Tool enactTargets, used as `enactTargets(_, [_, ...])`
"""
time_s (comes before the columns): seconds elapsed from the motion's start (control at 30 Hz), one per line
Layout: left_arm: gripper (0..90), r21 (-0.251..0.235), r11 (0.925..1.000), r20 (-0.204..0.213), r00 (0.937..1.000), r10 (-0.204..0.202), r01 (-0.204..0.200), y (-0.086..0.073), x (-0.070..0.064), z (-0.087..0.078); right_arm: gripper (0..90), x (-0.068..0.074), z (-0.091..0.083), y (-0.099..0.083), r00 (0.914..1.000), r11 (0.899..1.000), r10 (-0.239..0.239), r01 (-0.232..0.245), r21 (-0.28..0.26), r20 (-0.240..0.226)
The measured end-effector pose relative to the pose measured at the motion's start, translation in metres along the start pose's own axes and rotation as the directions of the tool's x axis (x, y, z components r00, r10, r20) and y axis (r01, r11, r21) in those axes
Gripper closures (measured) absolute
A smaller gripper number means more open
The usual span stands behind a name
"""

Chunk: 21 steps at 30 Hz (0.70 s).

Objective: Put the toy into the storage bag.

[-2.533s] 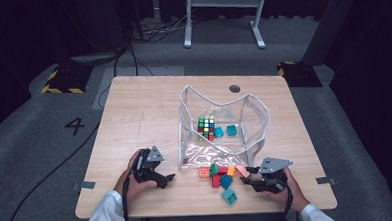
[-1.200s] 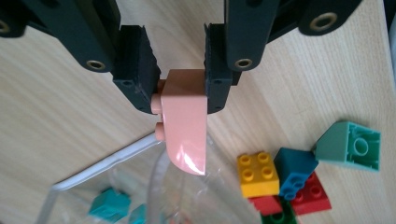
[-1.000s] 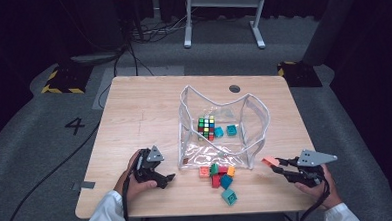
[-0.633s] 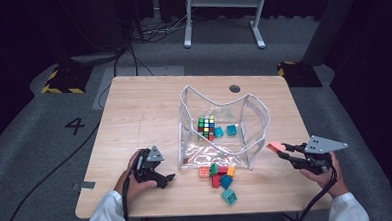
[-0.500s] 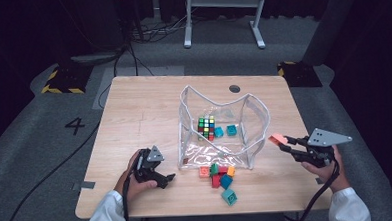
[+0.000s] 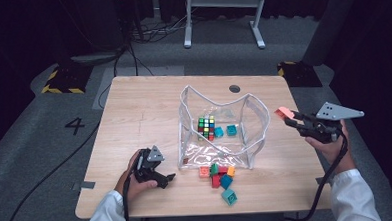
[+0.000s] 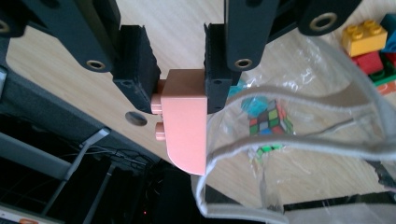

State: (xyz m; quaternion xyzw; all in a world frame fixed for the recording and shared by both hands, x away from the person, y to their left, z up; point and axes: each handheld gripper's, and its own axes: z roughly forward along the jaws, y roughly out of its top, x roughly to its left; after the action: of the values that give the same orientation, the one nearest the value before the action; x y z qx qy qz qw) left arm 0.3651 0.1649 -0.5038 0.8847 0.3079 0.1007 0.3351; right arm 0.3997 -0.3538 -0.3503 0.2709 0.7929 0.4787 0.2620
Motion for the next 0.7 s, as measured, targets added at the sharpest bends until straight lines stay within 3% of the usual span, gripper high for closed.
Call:
enactTargets(0.27, [0.4, 0.001, 1.0, 0.0, 1.0, -0.001, 0.001, 0.0, 0.0, 0.0, 66.6, -0.009, 0.008, 0.026, 0.9994, 0.999, -0.001, 0.0, -0.038, -0.035])
enactTargets(0.7, [0.4, 0.001, 1.0, -0.001, 1.0, -0.001, 0.001, 0.0, 0.0, 0.0, 66.6, 0.001, 0.051, 0.061, 0.9909, 0.999, -0.037, 0.032, -0.039, -0.129])
